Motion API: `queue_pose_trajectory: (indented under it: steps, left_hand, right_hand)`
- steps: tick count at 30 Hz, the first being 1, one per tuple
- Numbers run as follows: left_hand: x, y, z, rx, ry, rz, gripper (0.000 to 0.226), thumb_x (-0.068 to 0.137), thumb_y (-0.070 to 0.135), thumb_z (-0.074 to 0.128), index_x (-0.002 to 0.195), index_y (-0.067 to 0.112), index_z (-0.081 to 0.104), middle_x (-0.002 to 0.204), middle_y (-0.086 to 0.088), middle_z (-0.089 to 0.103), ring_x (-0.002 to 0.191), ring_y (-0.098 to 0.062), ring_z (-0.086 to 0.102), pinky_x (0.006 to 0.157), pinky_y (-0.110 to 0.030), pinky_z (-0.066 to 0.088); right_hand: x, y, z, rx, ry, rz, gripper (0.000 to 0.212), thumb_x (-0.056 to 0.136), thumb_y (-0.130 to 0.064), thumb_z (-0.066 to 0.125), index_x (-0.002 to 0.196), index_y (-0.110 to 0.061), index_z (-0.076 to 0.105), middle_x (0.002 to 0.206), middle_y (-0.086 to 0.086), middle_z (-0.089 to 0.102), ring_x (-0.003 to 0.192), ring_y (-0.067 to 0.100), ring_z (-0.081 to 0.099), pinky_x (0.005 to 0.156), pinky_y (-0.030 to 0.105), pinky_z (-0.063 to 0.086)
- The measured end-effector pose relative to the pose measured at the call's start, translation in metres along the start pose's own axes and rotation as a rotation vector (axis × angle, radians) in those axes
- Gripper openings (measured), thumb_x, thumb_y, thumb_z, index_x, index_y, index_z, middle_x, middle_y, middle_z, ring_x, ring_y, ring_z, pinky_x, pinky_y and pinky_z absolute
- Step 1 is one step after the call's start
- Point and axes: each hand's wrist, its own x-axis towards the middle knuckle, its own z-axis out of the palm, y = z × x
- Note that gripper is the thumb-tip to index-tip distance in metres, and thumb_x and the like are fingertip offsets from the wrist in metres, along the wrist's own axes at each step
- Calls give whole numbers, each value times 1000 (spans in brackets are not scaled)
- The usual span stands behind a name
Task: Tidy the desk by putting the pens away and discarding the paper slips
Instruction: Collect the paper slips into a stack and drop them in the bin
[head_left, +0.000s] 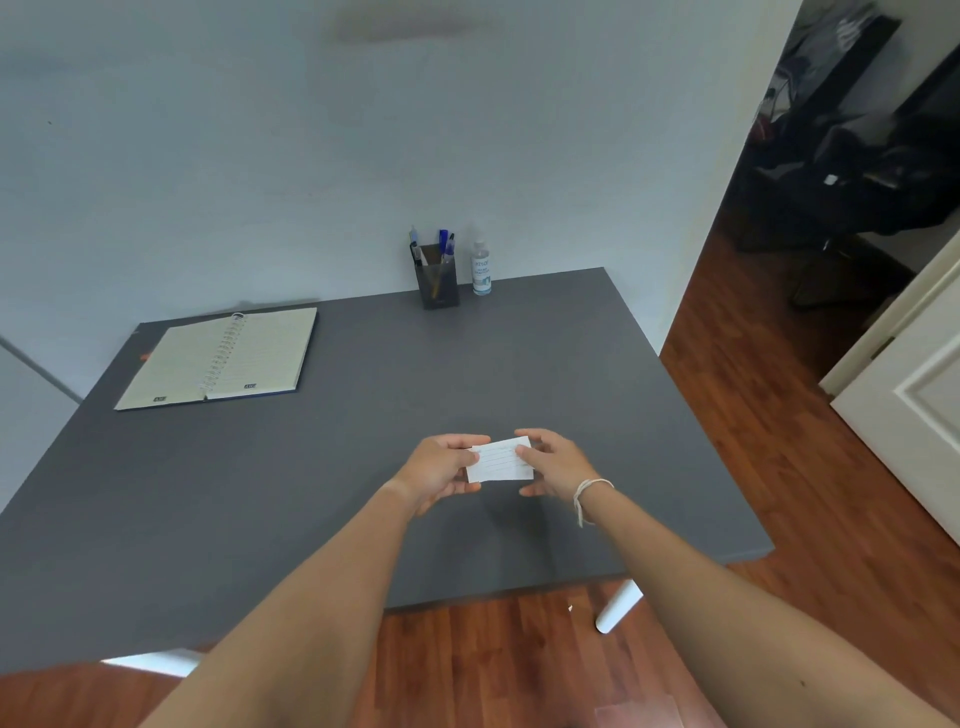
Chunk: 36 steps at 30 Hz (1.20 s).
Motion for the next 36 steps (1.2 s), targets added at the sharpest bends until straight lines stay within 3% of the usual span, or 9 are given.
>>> queue_pose_trajectory:
  steps: [3,7,12,17,23,31,36]
  left_hand:
    - [6,6,10,2,-2,5,24,92,1,47,106,13,63,87,-3,62,71,-13,59,61,-21,57]
    - [15,11,27,1,6,2,26,92,1,46,107,14,63,87,-2,63,70,-12,60,62,-21,56]
    - [25,14,47,-16,25,-12,30,93,1,43,114,13,61,91,-2,63,75,-14,60,71,-26,54]
    - [36,23,60,-60,7,-13,32,93,-1,41,114,14,60,102,-7,62,85,-18,63,74,-30,56]
    - [65,44,65,-75,-30,-4,29,92,-2,42,104,15,62,102,-8,63,89,-21,64,75,-30,56]
    - [127,79,79,-46,-97,-11,27,90,-1,44,106,10,61,97,-8,65,82,-19,65,70,-29,56]
    - [165,100,98,-19,-157,-6,27,90,-2,45,102,14,63,95,-5,65,80,-18,65,67,-26,57]
  right_hand:
    - [5,-3,-10,100,-18,41,29,93,-2,44,121,-2,55,109,11,57,93,25,57,52,22,57]
    - [11,-7,-24,123,26,51,42,91,7,40,129,-8,50,123,14,54,99,28,58,56,22,59]
    - [17,-13,-45,66,37,49,46,89,9,38,126,-16,52,111,13,54,97,29,60,70,37,58]
    - [23,-22,-58,103,51,20,30,85,11,41,96,-12,56,102,13,56,88,28,61,55,24,59]
    - [45,-34,-74,88,69,7,39,86,11,37,113,-11,55,105,12,54,93,26,60,73,31,57]
    - [89,-59,-104,117,180,18,22,86,9,44,93,-9,55,109,16,54,97,28,58,62,28,59]
    - [117,-65,-131,119,278,52,22,88,6,46,100,-10,56,113,16,55,104,34,60,74,41,59]
